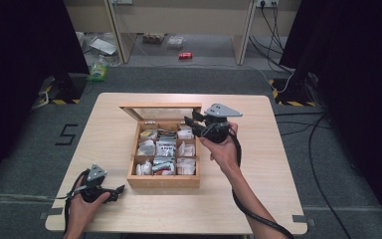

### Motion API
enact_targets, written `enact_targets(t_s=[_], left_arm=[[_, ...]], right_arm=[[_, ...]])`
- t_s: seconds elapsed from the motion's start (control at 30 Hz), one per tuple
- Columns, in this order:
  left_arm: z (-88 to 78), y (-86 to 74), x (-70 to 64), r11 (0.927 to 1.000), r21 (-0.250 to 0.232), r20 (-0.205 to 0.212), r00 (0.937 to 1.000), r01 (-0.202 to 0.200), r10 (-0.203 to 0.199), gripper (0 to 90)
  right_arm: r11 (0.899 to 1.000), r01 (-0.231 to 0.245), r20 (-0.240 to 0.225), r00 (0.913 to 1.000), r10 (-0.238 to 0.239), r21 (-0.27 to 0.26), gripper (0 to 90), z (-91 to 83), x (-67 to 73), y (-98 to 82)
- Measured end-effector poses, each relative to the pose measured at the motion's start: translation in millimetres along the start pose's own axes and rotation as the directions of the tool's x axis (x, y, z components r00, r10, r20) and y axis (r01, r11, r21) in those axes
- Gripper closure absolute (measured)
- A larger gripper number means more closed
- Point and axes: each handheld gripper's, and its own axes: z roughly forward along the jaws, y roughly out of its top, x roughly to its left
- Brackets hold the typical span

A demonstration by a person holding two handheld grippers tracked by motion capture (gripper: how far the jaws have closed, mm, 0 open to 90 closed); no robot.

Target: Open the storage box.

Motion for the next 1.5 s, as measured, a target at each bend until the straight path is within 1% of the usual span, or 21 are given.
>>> enact_targets(t_s=[0.03, 0.07, 0.2, 0.23, 0.3, 0.37, 0.43, 0.53, 0.67, 0.7, 0.93, 1.0, 1.23, 1.3, 1.4, 1.5], left_arm=[[-0.4, 0.4, 0.7, 0.9999, -0.004, -0.011, 0.9998, -0.015, 0.015, 0.0], [-0.1, 0.0, -0.2, 1.0000, 0.000, 0.002, 1.0000, 0.000, 0.000, 0.0], [-0.2, 0.0, -0.1, 1.0000, 0.001, 0.004, 1.0000, 0.001, -0.001, 0.0], [-0.2, 0.0, -0.3, 1.0000, 0.001, 0.002, 1.0000, 0.000, 0.000, 0.0], [-0.2, 0.0, -0.2, 1.0000, 0.001, 0.002, 1.0000, 0.000, 0.000, 0.0], [-0.2, 0.0, -0.2, 1.0000, 0.001, 0.002, 1.0000, 0.000, 0.000, 0.0], [-0.2, 0.0, -0.3, 1.0000, 0.001, 0.002, 1.0000, 0.000, 0.000, 0.0], [-0.2, 0.0, -0.2, 1.0000, 0.001, 0.002, 1.0000, 0.000, 0.000, 0.0], [-0.3, 0.0, -0.3, 1.0000, 0.002, 0.002, 1.0000, -0.001, 0.001, 0.0], [-0.2, 0.0, -0.3, 1.0000, 0.001, 0.002, 1.0000, 0.000, 0.000, 0.0], [-0.3, 0.0, -0.3, 1.0000, 0.002, 0.002, 1.0000, -0.002, 0.002, 0.0], [-0.4, 0.0, -0.4, 1.0000, 0.002, 0.002, 1.0000, -0.002, 0.002, 0.1], [-0.3, -0.1, -0.4, 1.0000, 0.002, 0.003, 1.0000, 0.000, 0.000, 0.1], [-0.2, -0.1, -0.5, 1.0000, 0.000, 0.002, 1.0000, 0.002, -0.002, 0.0], [-0.3, -0.1, -0.5, 1.0000, 0.001, 0.001, 1.0000, 0.000, 0.000, 0.1], [-0.3, -0.1, -0.5, 1.0000, 0.000, 0.001, 1.0000, -0.002, 0.002, 0.1]], right_arm=[[1.000, 0.000, 0.005, 1.0000, 0.000, -0.005, 62.8, 1.2, -1.3, 1.7], [1.000, 0.000, 0.007, 1.0000, 0.000, -0.006, 62.8, 2.0, -2.6, 2.9], [1.000, -0.009, 0.034, 0.9994, 0.009, -0.005, 61.9, 6.9, -10.2, 8.5], [1.000, -0.017, 0.042, 0.9990, 0.017, -0.007, 61.5, 8.3, -12.3, 9.4], [0.999, -0.043, 0.045, 0.9981, 0.043, -0.013, 61.5, 11.5, -17.5, 11.5], [0.999, -0.039, 0.061, 0.9974, 0.039, -0.007, 60.5, 15.0, -20.1, 13.9], [0.999, -0.048, 0.068, 0.9966, 0.048, -0.003, 60.0, 18.8, -21.6, 15.5], [0.999, -0.041, 0.085, 0.9956, 0.040, 0.012, 59.3, 25.0, -22.4, 18.2], [0.999, -0.041, 0.094, 0.9948, 0.039, 0.019, 59.0, 32.5, -23.0, 19.9], [0.999, -0.032, 0.101, 0.9944, 0.030, 0.026, 58.9, 35.1, -23.9, 20.2], [0.998, -0.044, 0.137, 0.9899, 0.037, 0.045, 57.4, 46.9, -33.0, 18.3], [0.997, -0.055, 0.146, 0.9881, 0.048, 0.048, 57.2, 49.5, -35.2, 16.8], [0.995, -0.056, 0.176, 0.9835, 0.040, 0.084, 56.6, 58.6, -39.3, 11.9], [0.994, -0.053, 0.187, 0.9818, 0.036, 0.091, 56.4, 60.2, -40.9, 11.9], [0.993, -0.067, 0.195, 0.9796, 0.048, 0.092, 56.3, 60.1, -42.4, 11.4], [0.994, -0.059, 0.191, 0.9807, 0.040, 0.094, 56.0, 59.3, -41.4, 10.6]])
